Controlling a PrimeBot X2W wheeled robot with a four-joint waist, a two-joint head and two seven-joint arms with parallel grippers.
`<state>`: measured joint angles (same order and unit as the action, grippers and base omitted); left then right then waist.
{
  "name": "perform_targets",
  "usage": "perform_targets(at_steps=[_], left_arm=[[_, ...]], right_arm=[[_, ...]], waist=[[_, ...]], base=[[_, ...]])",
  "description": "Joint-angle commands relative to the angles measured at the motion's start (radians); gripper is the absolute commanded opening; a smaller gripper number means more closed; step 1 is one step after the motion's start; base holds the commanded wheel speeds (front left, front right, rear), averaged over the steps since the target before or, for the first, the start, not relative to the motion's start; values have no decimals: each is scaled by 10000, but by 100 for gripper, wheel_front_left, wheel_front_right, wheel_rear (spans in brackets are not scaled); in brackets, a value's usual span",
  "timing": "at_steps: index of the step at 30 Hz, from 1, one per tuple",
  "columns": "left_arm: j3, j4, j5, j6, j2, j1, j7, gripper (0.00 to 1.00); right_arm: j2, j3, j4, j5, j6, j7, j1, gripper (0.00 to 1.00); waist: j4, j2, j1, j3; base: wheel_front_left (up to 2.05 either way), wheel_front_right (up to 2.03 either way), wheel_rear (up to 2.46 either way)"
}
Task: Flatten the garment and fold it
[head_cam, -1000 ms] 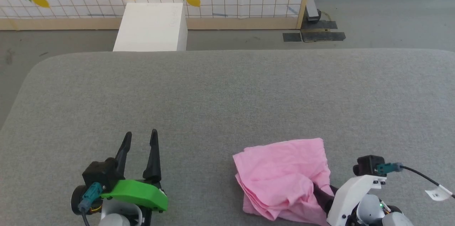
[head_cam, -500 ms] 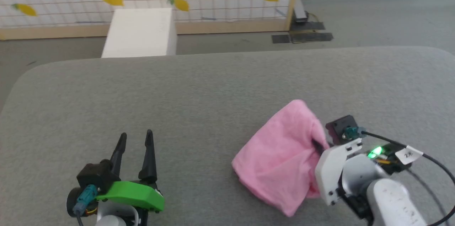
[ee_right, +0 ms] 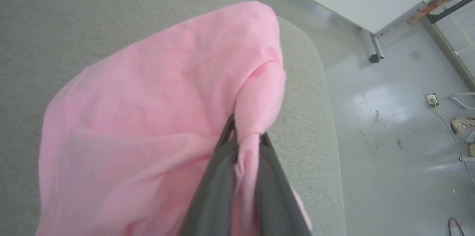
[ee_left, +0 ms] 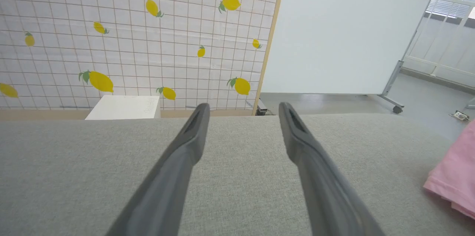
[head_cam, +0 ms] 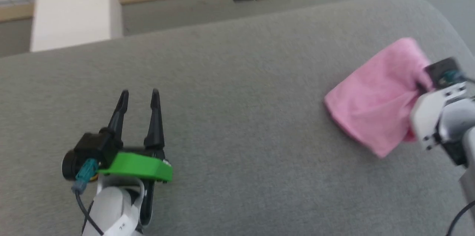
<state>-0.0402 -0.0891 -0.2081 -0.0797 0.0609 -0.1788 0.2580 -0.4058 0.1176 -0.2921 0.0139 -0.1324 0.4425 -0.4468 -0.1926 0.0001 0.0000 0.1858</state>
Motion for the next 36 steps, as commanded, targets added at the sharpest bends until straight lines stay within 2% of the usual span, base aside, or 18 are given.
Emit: perform_targets(at_steps=[1,6,11,19,20,21,22,29,36], left_arm=[[-53,11,146,-67,103,-241,38,100],[-198,94,335,-106,355,-801,-58,100],[-253,301,422,-142,647,-1125,-273,100],[-300,548,431,-110,841,-1195,-591,100],[-326,527,428,-103,846,-1155,-618,100],[-346,500,413,-100,832,-1130,-617,100],[-365,449,380,-92,797,-1097,-592,100],[-469,-264,28,-41,441,-755,-223,100],[-537,-968,-321,139,153,-94,-27,100]], right_arm=[[-117,-111,-326,-40,17,-222,-327,0],[-592,-690,-1775,-359,17,-1023,-1199,0],[-770,-1522,-2961,-1019,17,-1832,-1925,0],[-630,-3105,-4270,-2259,17,-2698,-2737,0],[-537,-3327,-4412,-2476,17,-2879,-2823,35],[-481,-3488,-4502,-2616,17,-2989,-2867,86],[-392,-3719,-4623,-2742,17,-3083,-2916,100],[29,-4621,-5001,-2919,17,-4245,-2788,100],[661,-4395,-4774,-2036,17,-5397,-1740,100]], waist=[[-1105,-1,0,1373],[-1281,-1,0,2185],[-1274,-1,0,2777],[-1164,-1,0,3165],[-1156,-1,0,3117],[-1140,-1,0,3062],[-1111,-1,0,2960],[-698,-1,0,1499],[111,-1,0,-458]], base=[[0,0,0],[0,0,0],[0,0,0],[0,0,0],[0,0,0],[0,0,0],[0,0,0],[0,0,0],[0,0,0]])
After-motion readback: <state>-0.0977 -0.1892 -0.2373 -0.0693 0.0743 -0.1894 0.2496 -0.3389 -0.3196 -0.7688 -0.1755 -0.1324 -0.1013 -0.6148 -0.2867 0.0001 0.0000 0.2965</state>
